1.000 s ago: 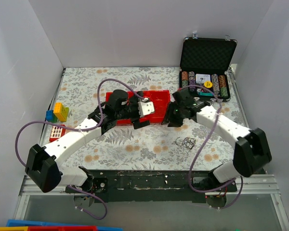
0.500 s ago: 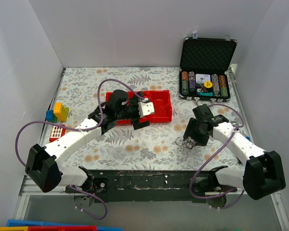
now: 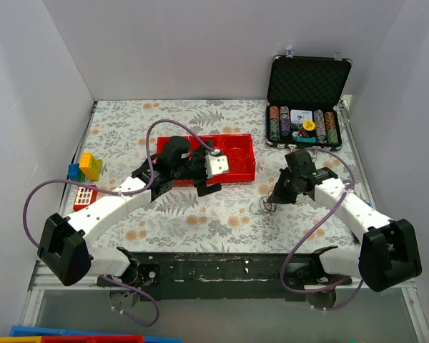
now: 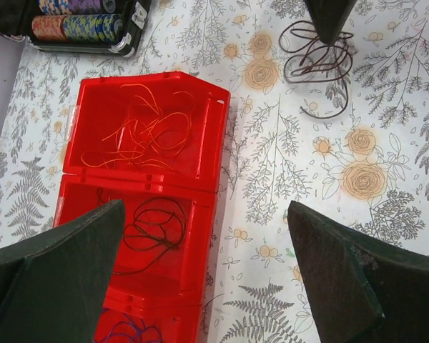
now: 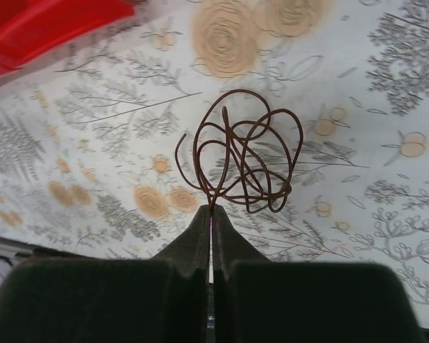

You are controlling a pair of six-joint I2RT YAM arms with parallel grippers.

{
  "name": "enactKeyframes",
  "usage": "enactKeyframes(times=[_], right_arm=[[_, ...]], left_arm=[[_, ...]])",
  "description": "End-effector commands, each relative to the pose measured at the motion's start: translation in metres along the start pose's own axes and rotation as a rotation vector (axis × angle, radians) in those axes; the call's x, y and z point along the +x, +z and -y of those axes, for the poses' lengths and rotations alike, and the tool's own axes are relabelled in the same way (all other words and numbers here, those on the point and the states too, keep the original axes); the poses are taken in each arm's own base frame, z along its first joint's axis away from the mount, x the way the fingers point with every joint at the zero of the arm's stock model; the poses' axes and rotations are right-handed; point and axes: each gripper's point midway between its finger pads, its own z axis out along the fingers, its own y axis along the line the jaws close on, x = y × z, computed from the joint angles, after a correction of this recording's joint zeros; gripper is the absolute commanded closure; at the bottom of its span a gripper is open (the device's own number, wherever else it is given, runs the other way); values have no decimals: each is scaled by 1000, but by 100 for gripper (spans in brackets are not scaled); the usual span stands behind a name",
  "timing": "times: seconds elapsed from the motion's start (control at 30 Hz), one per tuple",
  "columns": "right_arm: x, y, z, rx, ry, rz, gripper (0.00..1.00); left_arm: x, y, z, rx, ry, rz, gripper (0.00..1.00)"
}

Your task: Untangle the cables

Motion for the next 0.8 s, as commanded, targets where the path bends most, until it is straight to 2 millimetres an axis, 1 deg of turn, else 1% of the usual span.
enactKeyframes(times=[0.0, 0.03, 0.1, 0.2, 0.37, 0.47, 0.57, 0.6, 0.67, 0.7, 0.77], right_arm=[[-24, -38, -71, -297, -103, 77, 99], [-27, -47, -83, -336, -123, 90, 99], [-29, -63, -103, -411, -175, 104, 99], [-36, -87, -125, -493, -237, 138, 99], [-43, -118, -153, -611, -306, 169, 99], [-51, -135, -167, -656, -340, 200, 99], [-56, -149, -181, -700, -379, 212, 99], [-58, -153, -185, -712, -387, 214, 99], [-62, -160, -193, -736, -403, 223, 99], [-64, -162, -197, -746, -411, 225, 99], [-68, -161, -203, -761, -425, 224, 99]], left_arm=[[-8, -6, 6, 24, -4, 42, 2], [-9, -5, 10, 35, -32, 47, 2], [-9, -5, 12, 42, -37, 50, 2], [-10, -5, 9, 28, -54, 53, 2], [-16, -8, 6, 8, -85, 63, 2], [-19, -14, -2, -35, -107, 78, 2], [-12, -22, -9, -77, -172, 70, 2], [-6, -25, -12, -94, -205, 64, 2], [0, -34, -23, -141, -273, 64, 2], [6, -39, -29, -169, -321, 58, 2], [16, -50, -45, -223, -420, 60, 2]])
